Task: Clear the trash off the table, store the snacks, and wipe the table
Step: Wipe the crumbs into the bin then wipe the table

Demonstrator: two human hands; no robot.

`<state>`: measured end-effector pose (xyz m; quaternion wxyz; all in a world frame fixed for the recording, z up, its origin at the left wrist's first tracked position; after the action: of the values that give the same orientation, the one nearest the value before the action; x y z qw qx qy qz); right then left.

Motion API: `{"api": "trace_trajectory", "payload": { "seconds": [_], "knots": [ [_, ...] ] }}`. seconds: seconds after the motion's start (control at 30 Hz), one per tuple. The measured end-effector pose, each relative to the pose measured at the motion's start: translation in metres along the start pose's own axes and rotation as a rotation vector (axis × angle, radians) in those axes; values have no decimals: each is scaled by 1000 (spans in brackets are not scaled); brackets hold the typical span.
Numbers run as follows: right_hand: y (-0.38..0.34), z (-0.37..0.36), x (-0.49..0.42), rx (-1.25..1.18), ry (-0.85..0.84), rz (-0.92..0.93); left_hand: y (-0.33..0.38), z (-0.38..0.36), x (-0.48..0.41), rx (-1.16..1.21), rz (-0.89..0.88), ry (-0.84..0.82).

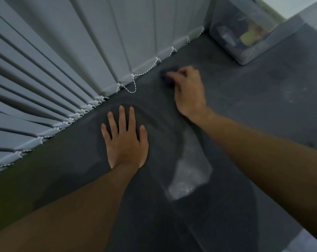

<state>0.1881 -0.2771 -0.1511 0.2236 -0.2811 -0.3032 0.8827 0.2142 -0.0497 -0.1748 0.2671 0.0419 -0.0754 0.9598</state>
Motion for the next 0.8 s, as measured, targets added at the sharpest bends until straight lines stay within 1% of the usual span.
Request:
{"api": "trace_trajectory", "payload": {
  "seconds": [0.07,0.1,0.13,0.17,0.2,0.27,0.3,0.33,0.37,0.43,0.47,0.5,0.53,0.57,0.6,0.63,0.67,0.73,0.77,0.8],
  "knots": [
    [-10,-4,14,-56,-202,217,0,0,0,3,1,1],
    [-8,-1,12,-51,-264,279,0,0,0,4,2,0],
    [-1,4,4,-25,-264,304,0,0,0,3,3,1],
    [9,10,-6,13,-204,276,0,1,0,3,2,1],
    [22,16,-18,55,-106,183,1,1,0,1,0,0],
    [43,29,-35,82,81,-119,1,1,-1,-3,-4,-2],
    [45,29,-37,74,125,-216,1,1,-1,-4,-3,-1],
    [41,24,-35,67,122,-229,0,1,-1,-2,-2,-1],
    [33,17,-30,59,85,-159,0,1,-1,-1,-1,0],
    [16,8,-13,13,-47,87,0,1,-1,1,-1,5],
    [13,8,-7,-7,-114,161,1,1,-1,1,-2,8],
    [14,12,-7,-7,-141,193,1,1,-1,2,-2,8],
    [20,17,-13,4,-100,179,1,1,-1,3,-1,8],
    [27,24,-21,26,-1,115,1,1,-1,1,0,9],
    [38,32,-30,55,118,13,1,1,-1,-1,0,10],
    [48,39,-39,87,203,-103,1,0,-2,-4,0,9],
    [57,43,-46,124,229,-205,1,0,-1,-4,-2,9],
    [67,45,-56,153,165,-314,0,1,-1,-2,-2,9],
    [66,44,-57,134,127,-314,0,1,-1,-1,-2,8],
    [62,42,-57,101,81,-268,0,1,-1,0,-2,7]
  ]
}}
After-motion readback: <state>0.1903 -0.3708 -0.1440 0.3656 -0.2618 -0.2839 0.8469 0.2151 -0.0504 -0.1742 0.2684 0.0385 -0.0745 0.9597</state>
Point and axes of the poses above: each hand's wrist, its own x-axis away from the middle knuckle, its own z-axis out of the back of the hand, y = z × x, the point moved 3 cm from there along -x, towards the middle knuckle, and after that the axes turned 11 degrees about -x, right-handed, at the moved point
